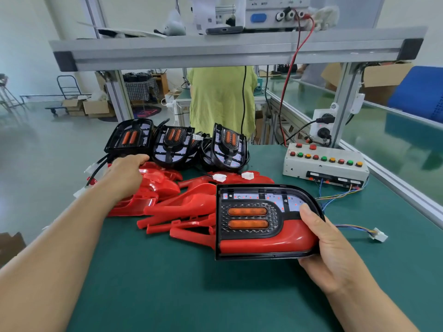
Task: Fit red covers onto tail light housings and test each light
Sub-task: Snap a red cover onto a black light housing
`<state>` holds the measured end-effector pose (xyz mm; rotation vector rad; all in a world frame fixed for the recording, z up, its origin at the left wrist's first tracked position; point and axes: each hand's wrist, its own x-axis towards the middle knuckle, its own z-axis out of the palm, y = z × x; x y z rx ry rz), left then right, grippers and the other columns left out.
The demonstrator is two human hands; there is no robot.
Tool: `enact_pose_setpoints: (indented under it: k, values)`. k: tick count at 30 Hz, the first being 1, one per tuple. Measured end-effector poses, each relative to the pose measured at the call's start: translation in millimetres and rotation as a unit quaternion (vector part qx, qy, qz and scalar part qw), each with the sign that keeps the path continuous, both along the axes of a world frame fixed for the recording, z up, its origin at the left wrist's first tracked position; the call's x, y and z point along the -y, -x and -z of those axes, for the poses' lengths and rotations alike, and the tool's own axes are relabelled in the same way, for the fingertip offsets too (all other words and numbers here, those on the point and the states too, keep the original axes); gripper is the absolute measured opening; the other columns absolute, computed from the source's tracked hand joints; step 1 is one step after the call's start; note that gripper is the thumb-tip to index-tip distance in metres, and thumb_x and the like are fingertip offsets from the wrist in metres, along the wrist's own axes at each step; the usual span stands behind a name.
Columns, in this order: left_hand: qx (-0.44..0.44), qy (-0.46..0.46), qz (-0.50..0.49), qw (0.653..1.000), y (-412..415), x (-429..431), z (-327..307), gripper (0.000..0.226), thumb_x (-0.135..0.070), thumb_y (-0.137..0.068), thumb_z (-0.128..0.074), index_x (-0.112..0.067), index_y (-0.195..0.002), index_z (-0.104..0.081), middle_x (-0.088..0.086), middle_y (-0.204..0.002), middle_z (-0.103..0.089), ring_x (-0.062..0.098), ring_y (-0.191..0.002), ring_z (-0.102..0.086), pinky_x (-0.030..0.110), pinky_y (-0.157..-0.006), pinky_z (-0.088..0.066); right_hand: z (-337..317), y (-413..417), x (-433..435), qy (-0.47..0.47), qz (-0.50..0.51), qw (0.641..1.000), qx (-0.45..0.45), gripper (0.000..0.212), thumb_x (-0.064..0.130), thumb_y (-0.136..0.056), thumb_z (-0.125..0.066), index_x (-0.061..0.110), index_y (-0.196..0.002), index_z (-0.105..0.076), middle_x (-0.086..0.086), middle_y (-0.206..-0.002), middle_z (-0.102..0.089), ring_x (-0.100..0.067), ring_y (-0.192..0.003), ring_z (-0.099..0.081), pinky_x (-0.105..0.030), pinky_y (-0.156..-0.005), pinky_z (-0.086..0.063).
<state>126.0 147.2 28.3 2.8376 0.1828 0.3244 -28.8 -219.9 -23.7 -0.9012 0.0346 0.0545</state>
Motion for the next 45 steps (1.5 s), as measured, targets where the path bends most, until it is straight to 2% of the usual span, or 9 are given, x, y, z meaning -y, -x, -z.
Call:
enact_pose_setpoints:
  k: [6, 10, 12, 16, 21, 26, 29, 35, 45]
  values:
    - [-0.059, -0.072, 0.033, 0.995, -28.3, -24.9, 3.1, 0.075, 0.009, -0.086, -0.035, -0.038, -0.143, -0.047, 0.013, -0.144, -0.051, 0.032, -0.102, -0.062, 0.034, -0.067, -0.052, 1.7, -0.9, -2.3, 0.005, 0.006, 1.0, -0.004, 0.05, 0.027, -0.079, -0.066, 0.008, -0.125, -0.066, -0.018, -0.12, -0.07, -0.032, -0.104, -0.071, -0.046, -0.082, -0.06]
    - [-0.075, -0.067, 0.065, 0.993, -38.2, -32.4, 8.7, 0.067, 0.008, -0.092, -0.039, -0.037, -0.14, -0.052, 0.01, -0.147, -0.049, 0.032, -0.114, -0.059, 0.036, -0.084, -0.051, 0.9, -2.3, -3.9, 0.008, 0.002, 1.0, -0.008, 0.053, 0.028, -0.076, -0.069, 0.007, -0.125, -0.066, -0.019, -0.12, -0.07, -0.032, -0.103, -0.071, -0.043, -0.078, -0.061]
    - [-0.06, -0.05, 0.076, 0.994, -41.7, -33.9, 11.3, 0.059, 0.006, -0.094, -0.043, -0.034, -0.135, -0.058, 0.006, -0.145, -0.053, 0.03, -0.114, -0.059, 0.032, -0.081, -0.047, 0.7, -2.8, -4.6, 0.011, 0.0, 1.0, -0.007, 0.055, 0.029, -0.077, -0.069, 0.007, -0.127, -0.064, -0.02, -0.122, -0.069, -0.034, -0.108, -0.069, -0.046, -0.084, -0.06]
    - [-0.058, -0.04, 0.105, 0.992, -47.4, -33.7, 8.3, 0.044, 0.001, -0.094, -0.055, -0.027, -0.125, -0.067, -0.001, -0.137, -0.06, 0.025, -0.125, -0.055, 0.038, -0.104, -0.043, 1.2, -3.1, -4.3, 0.018, -0.002, 1.0, -0.002, 0.058, 0.033, -0.078, -0.07, 0.009, -0.13, -0.062, -0.019, -0.126, -0.066, -0.037, -0.118, -0.063, -0.051, -0.096, -0.052]
    - [-0.065, -0.035, 0.148, 0.986, -46.7, -31.9, -1.5, 0.032, -0.005, -0.092, -0.064, -0.024, -0.117, -0.071, -0.001, -0.113, -0.061, 0.024, -0.109, -0.058, 0.036, -0.096, -0.042, -0.1, -3.2, -5.4, 0.009, 0.006, 1.0, -0.012, 0.056, 0.042, -0.085, -0.061, 0.009, -0.131, -0.062, -0.017, -0.126, -0.067, -0.034, -0.117, -0.064, -0.047, -0.095, -0.054]
    - [0.045, 0.013, 0.176, 0.983, -23.8, -9.0, -10.2, 0.033, -0.007, -0.094, -0.06, -0.032, -0.112, -0.071, -0.007, -0.094, -0.058, 0.018, -0.089, -0.058, 0.045, -0.088, -0.047, -2.1, -3.7, -7.5, -0.01, 0.011, 0.999, -0.044, 0.054, 0.049, -0.093, -0.048, 0.01, -0.127, -0.066, -0.015, -0.122, -0.07, -0.03, -0.111, -0.068, -0.04, -0.08, -0.061]
    - [0.142, 0.092, 0.205, 0.964, 12.0, 34.2, -13.3, 0.034, -0.017, -0.095, -0.061, -0.033, -0.125, -0.063, -0.019, -0.098, -0.05, 0.002, -0.09, -0.053, 0.026, -0.081, -0.042, -3.3, -4.2, -7.6, -0.029, 0.011, 0.998, -0.058, 0.056, 0.055, -0.091, -0.046, 0.012, -0.116, -0.073, -0.014, -0.121, -0.07, -0.029, -0.109, -0.069, -0.038, -0.075, -0.061]
    - [0.18, 0.2, 0.366, 0.891, 98.7, 124.4, -17.8, 0.04, -0.014, -0.095, -0.061, -0.023, -0.134, -0.06, -0.015, -0.105, -0.052, 0.0, -0.103, -0.056, 0.007, -0.089, -0.038, 0.2, -5.3, -4.8, -0.082, 0.037, 0.993, -0.079, 0.053, 0.047, -0.097, -0.046, 0.012, -0.131, -0.063, -0.014, -0.125, -0.068, -0.031, -0.116, -0.065, -0.049, -0.101, -0.049]
    - [0.215, 0.088, 0.43, 0.872, 108.1, 153.6, -4.0, 0.044, -0.004, -0.089, -0.066, -0.025, -0.127, -0.067, -0.004, -0.099, -0.05, 0.022, -0.098, -0.052, 0.036, -0.089, -0.045, -4.0, -0.5, -6.2, -0.068, 0.015, 0.996, -0.058, 0.057, 0.046, -0.093, -0.047, 0.005, -0.128, -0.064, -0.019, -0.124, -0.068, -0.034, -0.115, -0.065, -0.048, -0.098, -0.051]
